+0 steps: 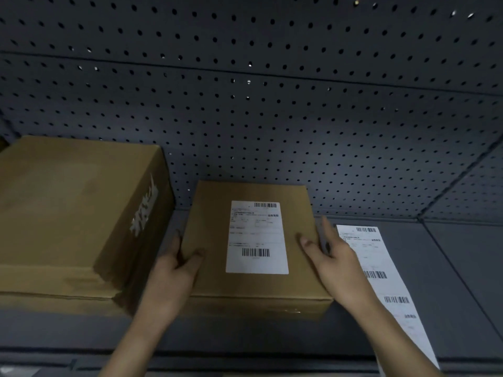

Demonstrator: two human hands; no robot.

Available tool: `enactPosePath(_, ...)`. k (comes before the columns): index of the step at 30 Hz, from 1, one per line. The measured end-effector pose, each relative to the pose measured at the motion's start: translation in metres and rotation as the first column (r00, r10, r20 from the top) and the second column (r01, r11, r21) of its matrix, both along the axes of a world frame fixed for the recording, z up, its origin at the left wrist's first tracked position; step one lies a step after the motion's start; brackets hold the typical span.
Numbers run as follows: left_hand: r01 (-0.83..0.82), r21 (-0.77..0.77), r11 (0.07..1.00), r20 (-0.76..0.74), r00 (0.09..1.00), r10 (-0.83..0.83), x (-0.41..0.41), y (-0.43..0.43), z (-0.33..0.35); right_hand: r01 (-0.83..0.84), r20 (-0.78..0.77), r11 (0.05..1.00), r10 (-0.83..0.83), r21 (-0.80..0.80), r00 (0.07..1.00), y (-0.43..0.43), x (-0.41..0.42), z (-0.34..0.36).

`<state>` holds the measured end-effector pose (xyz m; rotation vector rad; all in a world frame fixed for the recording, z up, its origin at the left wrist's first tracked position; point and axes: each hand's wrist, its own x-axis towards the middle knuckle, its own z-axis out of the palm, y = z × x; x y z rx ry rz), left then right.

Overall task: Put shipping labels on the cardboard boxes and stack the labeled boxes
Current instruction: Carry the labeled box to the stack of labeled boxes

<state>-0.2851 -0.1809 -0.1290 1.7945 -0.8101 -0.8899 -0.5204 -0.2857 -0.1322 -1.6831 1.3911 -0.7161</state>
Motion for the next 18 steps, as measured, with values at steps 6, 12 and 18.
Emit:
enactPosePath(6,-0.029,0.057,0.998,-0.109,0.993,0.035,0.005,0.006,-0.014,0.083,0.275,0.974,-0.141,0.212,0.951,0.011,0.002,-0.023)
enactPosePath(12,-0.022,0.002,1.0,-0.208,0.978,0.022,0.007,0.011,-0.016,0.155,0.335,0.952,-0.241,0.264,0.911,0.015,0.008,-0.022)
enactPosePath(18,-0.056,-0.106,0.993,-0.298,0.954,0.022,0.003,0.021,-0.016,0.165,0.344,0.96,-0.237,0.225,0.909,0.026,0.009,-0.011)
